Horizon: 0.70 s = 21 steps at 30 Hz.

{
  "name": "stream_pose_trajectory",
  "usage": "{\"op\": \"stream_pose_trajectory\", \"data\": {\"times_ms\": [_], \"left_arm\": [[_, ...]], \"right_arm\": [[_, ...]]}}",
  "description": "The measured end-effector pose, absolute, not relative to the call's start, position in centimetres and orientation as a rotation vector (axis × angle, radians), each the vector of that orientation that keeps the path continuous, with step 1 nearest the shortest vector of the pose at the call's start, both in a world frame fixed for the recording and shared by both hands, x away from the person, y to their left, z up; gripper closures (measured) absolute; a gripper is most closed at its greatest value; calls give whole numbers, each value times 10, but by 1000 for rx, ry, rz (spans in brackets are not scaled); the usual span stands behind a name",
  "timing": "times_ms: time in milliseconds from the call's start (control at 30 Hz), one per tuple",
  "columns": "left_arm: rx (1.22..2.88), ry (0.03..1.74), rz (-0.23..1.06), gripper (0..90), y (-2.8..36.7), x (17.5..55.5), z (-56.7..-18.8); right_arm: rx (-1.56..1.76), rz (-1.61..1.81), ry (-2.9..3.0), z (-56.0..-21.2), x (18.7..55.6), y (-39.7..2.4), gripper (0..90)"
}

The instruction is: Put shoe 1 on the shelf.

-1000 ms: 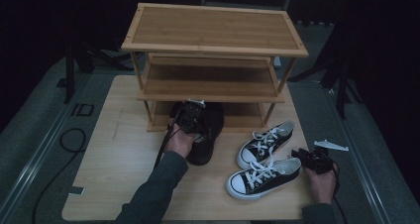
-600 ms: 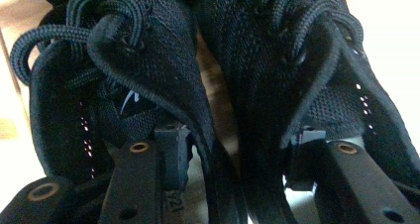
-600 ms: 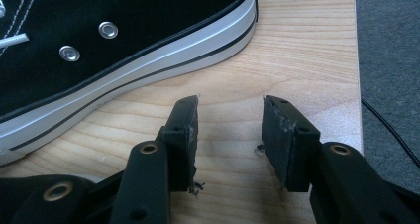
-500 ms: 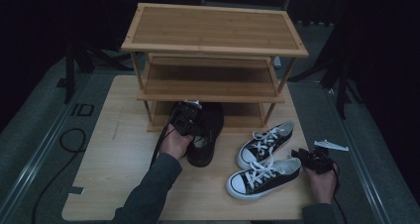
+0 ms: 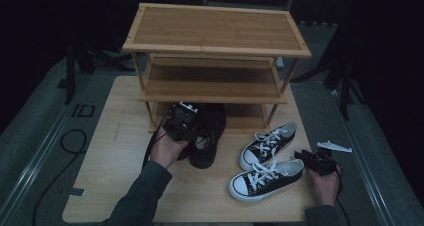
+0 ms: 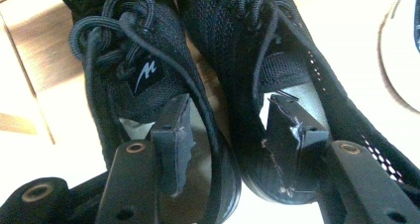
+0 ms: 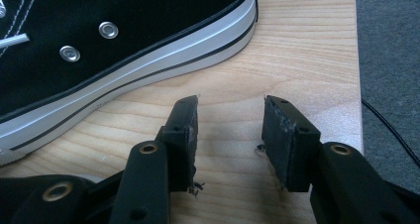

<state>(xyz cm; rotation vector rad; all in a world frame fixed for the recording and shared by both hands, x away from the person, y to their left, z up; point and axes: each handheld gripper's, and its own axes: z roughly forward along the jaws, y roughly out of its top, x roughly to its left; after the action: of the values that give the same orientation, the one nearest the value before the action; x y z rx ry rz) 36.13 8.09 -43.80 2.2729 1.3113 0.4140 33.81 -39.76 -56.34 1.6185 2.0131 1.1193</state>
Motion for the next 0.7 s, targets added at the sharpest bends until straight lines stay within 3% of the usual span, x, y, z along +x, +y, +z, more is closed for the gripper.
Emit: {"op": "stream_pose_trajectory", "data": {"times_ms": [700], "left_arm": [[2222, 1287, 354, 556, 112, 337, -428]], "right_arm": [[1620, 1120, 2012, -563, 338, -398, 573]]}}
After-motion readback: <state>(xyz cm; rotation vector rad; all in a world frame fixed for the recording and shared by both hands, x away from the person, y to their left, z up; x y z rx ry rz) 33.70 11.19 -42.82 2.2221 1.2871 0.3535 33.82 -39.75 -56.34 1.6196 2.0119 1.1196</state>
